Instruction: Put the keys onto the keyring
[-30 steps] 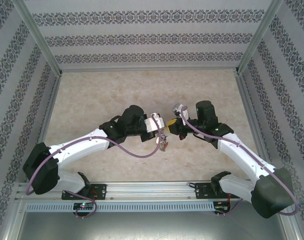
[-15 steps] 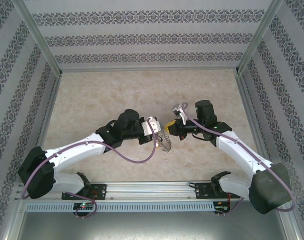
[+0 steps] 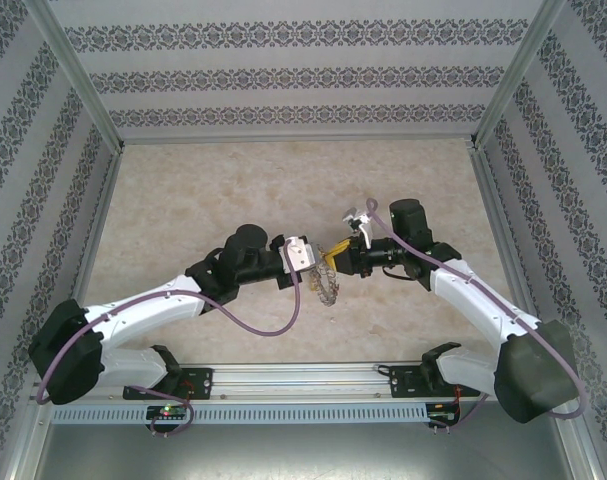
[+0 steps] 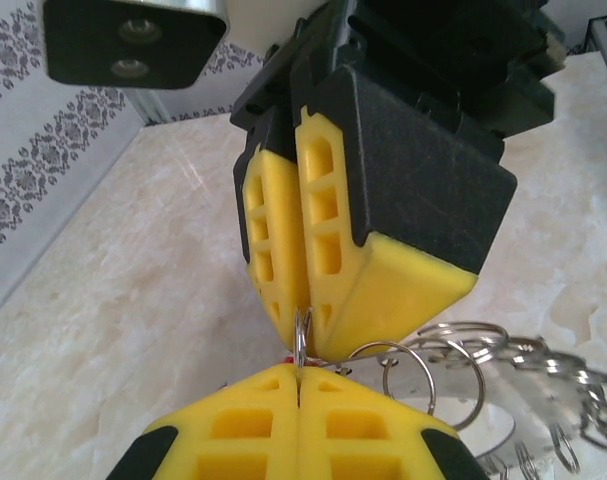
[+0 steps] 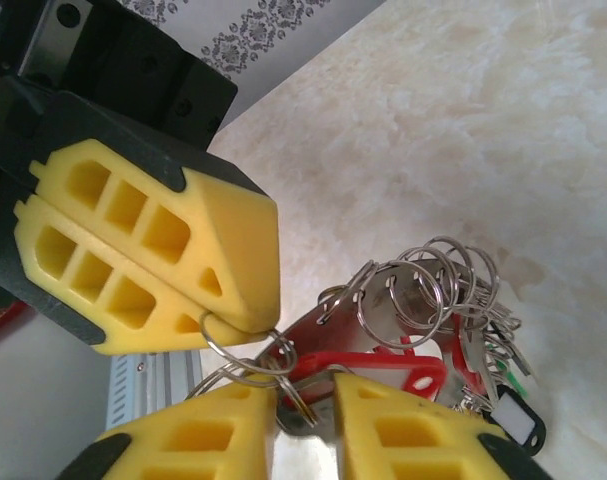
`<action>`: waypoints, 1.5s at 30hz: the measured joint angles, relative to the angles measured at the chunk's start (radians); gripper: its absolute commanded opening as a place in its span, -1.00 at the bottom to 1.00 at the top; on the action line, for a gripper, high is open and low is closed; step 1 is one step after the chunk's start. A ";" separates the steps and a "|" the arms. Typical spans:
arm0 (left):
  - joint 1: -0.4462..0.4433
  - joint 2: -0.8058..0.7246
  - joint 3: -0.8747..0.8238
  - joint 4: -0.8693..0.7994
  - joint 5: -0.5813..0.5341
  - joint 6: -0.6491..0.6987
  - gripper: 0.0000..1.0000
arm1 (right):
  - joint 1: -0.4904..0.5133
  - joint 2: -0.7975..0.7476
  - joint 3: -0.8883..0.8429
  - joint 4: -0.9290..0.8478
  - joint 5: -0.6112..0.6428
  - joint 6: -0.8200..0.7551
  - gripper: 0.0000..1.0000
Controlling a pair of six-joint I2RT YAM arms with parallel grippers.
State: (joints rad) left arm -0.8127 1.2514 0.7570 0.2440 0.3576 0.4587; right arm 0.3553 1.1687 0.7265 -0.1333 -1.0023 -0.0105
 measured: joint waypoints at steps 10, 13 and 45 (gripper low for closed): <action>0.000 -0.024 0.000 0.014 0.012 -0.019 -1.00 | 0.000 -0.180 0.000 -0.107 0.097 -0.206 -0.30; 0.000 -0.029 0.000 0.014 0.029 -0.026 -1.00 | 0.000 -0.208 0.010 -0.158 0.138 -0.279 -0.33; -0.006 -0.001 0.010 0.019 0.189 -0.101 -1.00 | 0.106 -0.173 0.175 -0.411 0.275 -0.820 -0.43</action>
State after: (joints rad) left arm -0.8185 1.2507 0.7666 0.2626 0.5468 0.3580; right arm 0.4610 0.9955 0.9020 -0.5442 -0.7273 -0.8303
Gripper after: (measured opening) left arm 0.058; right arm 0.297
